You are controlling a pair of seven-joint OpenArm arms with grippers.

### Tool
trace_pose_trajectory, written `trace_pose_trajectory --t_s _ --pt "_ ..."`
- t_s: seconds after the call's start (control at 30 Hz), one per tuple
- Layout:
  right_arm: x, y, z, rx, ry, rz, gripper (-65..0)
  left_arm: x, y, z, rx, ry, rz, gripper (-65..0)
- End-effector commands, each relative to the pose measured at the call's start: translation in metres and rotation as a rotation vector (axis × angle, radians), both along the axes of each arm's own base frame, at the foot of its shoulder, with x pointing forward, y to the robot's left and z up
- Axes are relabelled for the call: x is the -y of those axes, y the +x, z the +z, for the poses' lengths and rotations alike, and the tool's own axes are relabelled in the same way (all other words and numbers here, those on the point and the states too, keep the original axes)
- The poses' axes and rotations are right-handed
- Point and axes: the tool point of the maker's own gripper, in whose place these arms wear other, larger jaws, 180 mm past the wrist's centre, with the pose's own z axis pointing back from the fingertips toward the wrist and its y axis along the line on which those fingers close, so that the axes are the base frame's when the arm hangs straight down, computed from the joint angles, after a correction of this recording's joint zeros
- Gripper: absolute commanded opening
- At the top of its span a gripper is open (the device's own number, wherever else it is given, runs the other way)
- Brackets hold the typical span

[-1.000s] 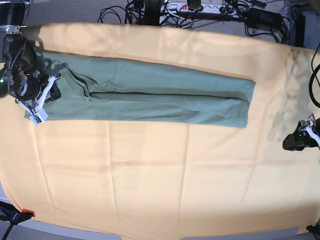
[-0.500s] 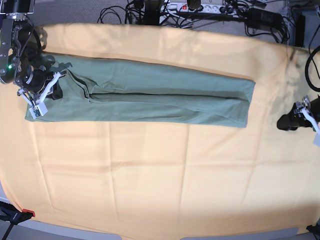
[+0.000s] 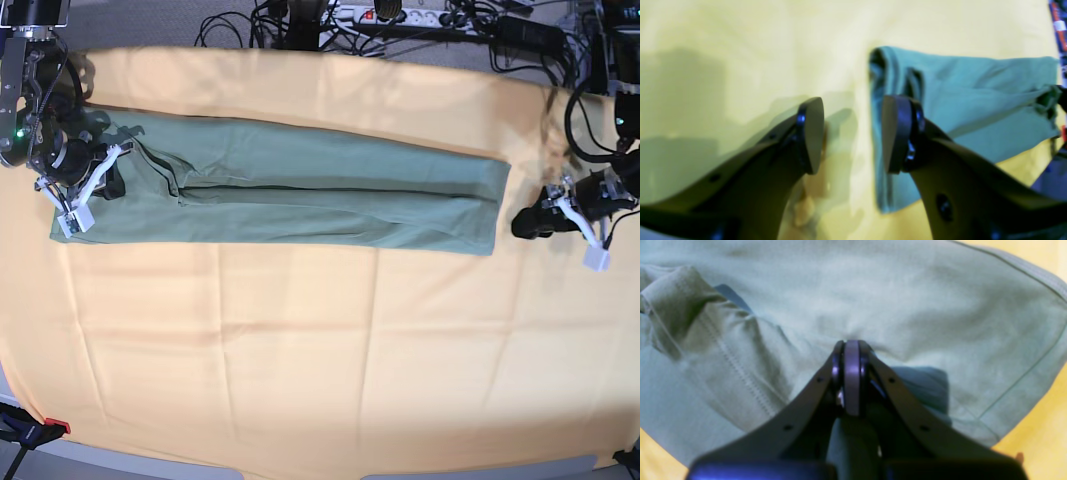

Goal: Fold the T-shirt properly
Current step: 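Release the strip end with the left gripper and lift it away, then grasp the strip end nearest the left gripper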

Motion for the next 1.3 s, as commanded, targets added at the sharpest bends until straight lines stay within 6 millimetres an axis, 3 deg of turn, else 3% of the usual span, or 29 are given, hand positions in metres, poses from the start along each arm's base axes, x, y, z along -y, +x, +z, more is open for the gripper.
trace_pose_trajectory --t_s 0.0,0.17,0.5,0.73,0.97,1.03,1.1,1.27 --pt "0.009 0.000 0.002 -0.008 -0.036 -0.005 -65.0 -0.005 0.010 0.016 0.054 0.009 0.003 -35.1" --pt "0.009 0.000 0.002 -0.008 -0.036 -0.005 -65.0 0.010 0.006 0.002 0.031 -0.005 -0.010 -35.1" --pt "0.009 0.000 0.002 -0.008 -0.036 -0.005 -65.0 0.054 -0.024 -0.039 -0.095 -0.022 -0.137 -35.1" --pt "0.009 0.000 0.002 -0.008 -0.036 -0.005 -65.0 0.075 -0.026 -0.040 -0.097 -0.093 -0.148 -35.1" --pt "0.009 0.000 0.002 -0.008 -0.035 -0.005 -65.0 0.077 -0.024 -0.035 -0.082 -0.115 -0.152 -35.8" --pt "0.009 0.000 0.002 -0.008 -0.036 -0.005 -65.0 0.077 -0.023 -0.034 -0.080 -0.118 -0.151 -46.6" --pt "0.009 0.000 0.002 -0.008 -0.036 -0.005 -65.0 0.076 -0.022 -0.034 -0.078 -0.115 -0.151 -65.0" --pt "0.009 0.000 0.002 -0.007 -0.036 -0.004 -65.0 0.075 -0.016 -0.028 -0.062 -0.113 -0.148 -65.0"
